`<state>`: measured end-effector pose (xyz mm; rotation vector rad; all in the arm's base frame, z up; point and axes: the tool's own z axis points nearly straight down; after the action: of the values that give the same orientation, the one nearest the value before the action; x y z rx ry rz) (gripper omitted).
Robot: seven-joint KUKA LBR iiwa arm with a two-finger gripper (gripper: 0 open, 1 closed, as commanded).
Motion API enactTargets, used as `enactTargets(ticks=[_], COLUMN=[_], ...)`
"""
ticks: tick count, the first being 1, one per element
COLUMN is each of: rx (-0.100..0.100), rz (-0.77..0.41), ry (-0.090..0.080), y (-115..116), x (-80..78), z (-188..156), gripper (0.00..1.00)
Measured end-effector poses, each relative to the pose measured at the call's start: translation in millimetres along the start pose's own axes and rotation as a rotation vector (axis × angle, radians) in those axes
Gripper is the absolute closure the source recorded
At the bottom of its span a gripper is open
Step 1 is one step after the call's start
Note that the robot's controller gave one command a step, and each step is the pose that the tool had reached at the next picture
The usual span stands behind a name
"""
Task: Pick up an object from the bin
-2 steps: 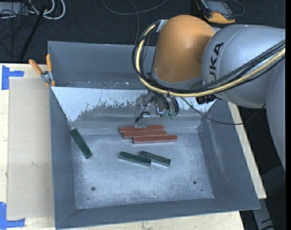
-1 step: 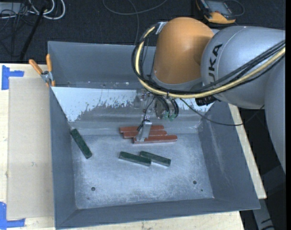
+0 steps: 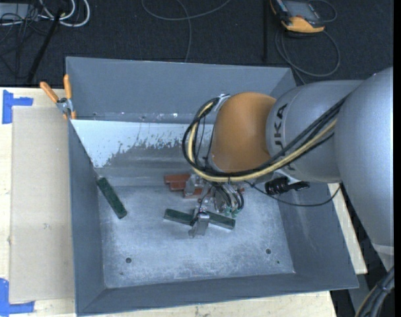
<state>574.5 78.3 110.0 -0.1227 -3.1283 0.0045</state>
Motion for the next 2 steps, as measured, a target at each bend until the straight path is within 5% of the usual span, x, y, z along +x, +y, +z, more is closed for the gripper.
enactTargets(ticks=[1, 2], rx=[-0.003, -0.004], rz=[0.155, 0.157], ry=[-0.004, -0.008], y=[-5.0, -4.9], x=[23.9, 22.6], z=[42.4, 40.5], gripper=[0.0, 1.0])
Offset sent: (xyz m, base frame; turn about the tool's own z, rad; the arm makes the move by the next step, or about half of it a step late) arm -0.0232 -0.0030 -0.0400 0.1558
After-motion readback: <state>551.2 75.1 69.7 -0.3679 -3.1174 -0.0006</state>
